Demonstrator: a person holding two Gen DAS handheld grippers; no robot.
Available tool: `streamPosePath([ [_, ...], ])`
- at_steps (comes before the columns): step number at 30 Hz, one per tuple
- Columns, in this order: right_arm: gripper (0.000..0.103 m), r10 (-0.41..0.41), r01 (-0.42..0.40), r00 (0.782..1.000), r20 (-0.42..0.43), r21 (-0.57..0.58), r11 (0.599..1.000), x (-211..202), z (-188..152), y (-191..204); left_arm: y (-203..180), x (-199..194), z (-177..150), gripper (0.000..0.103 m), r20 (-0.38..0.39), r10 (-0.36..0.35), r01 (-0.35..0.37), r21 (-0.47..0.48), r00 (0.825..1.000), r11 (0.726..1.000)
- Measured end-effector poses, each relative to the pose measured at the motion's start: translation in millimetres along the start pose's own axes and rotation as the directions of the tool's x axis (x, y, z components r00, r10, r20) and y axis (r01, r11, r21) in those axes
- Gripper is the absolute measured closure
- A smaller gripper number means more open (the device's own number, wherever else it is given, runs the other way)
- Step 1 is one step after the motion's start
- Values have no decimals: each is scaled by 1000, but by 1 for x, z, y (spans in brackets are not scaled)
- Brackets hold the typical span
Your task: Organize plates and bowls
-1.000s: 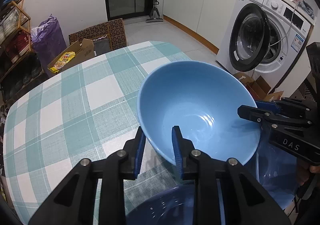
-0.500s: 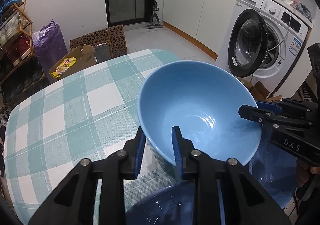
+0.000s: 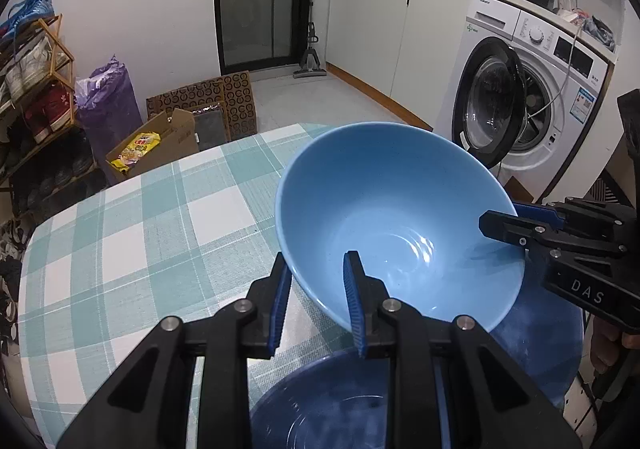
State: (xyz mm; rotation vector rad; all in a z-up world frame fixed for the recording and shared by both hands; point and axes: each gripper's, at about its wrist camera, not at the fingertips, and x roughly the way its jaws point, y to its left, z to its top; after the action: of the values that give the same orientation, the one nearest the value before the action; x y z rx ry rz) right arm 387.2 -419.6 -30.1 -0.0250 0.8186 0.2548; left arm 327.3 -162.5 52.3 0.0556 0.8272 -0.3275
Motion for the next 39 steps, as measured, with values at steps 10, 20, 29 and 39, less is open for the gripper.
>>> streamPosePath([
  [10, 80, -4, 6, 999, 47, -31, 999, -37, -4, 12, 0, -30, -4, 78, 54, 0, 1, -7, 999, 1000],
  [20, 80, 0, 5, 996, 86, -54, 999, -66, -7, 27, 1, -57, -12, 78, 94, 11, -10, -8, 995, 1000],
  [29, 80, 13, -3, 992, 122, -81, 997, -96, -19, 46, 2, -85, -24, 78, 136, 31, -30, -9, 990, 1000],
  [39, 80, 29, -12, 990, 139, -120, 993, -118, -36, 67, 7, -103, -45, 78, 161, 52, -48, -27, 986, 998],
])
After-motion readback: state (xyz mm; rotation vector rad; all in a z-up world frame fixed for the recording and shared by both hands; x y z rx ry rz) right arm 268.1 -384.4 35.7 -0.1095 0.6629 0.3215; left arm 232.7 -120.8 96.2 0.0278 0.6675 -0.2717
